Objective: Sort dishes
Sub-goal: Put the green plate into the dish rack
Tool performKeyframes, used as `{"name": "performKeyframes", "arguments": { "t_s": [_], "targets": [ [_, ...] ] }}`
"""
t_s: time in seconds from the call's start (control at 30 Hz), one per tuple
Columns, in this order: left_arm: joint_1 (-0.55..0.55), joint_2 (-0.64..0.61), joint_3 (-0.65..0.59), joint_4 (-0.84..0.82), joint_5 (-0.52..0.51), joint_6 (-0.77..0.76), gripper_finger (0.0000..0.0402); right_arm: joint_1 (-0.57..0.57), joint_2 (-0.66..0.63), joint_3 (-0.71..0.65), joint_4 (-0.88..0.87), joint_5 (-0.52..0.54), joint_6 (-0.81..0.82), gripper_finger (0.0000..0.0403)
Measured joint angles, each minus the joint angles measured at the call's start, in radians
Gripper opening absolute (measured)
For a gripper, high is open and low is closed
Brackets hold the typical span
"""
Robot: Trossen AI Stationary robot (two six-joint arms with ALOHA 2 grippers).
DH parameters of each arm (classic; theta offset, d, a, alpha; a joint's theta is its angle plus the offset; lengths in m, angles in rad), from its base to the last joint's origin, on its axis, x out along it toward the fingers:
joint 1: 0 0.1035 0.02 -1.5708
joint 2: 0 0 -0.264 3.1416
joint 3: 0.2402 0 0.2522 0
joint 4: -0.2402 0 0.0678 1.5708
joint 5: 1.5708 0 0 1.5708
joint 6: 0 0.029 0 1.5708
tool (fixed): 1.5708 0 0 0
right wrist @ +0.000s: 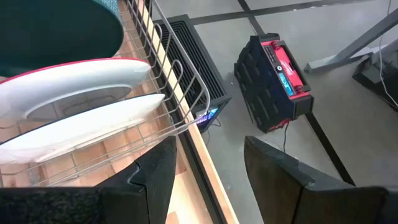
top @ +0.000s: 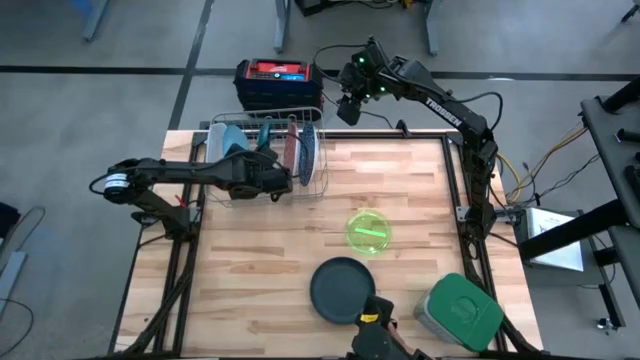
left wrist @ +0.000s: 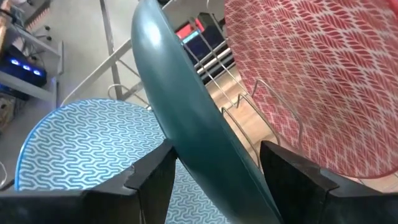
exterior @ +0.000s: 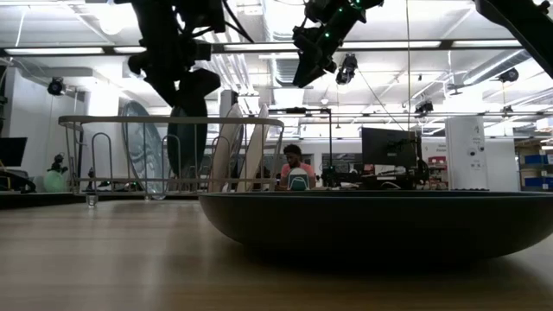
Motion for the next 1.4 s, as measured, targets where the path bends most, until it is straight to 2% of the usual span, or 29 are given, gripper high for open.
{"name": "performKeyframes", "arguments": {
  "t_s": [0.2, 0.53, 0.7, 1.1, 1.4],
  "targets": [
    [0.0, 0.001, 0.009, 0.0, 0.01, 0.041, 0.0225, 0.0, 0.0, 0.0, 0.0, 0.0, 0.0, 0.0179],
    [0.002, 0.004, 0.02, -0.003, 0.029, -0.028, 0.0299, 0.0, 0.0, 0.0, 0.0, 0.0, 0.0, 0.0179],
    [0.001, 0.003, 0.04, -0.026, 0.031, -0.029, 0.0319, 0.0, 0.0, 0.0, 0.0, 0.0, 0.0, 0.0179],
    [0.002, 0.003, 0.051, -0.078, 0.049, -0.071, 0.0325, 0.0, 0.0, -0.001, -0.002, 0.0, 0.001, 0.0179],
    [0.001, 0.001, 0.125, -0.144, 0.047, -0.059, 0.0325, 0.0, 0.0, -0.001, -0.007, 0.0, 0.001, 0.0179]
  ]
}}
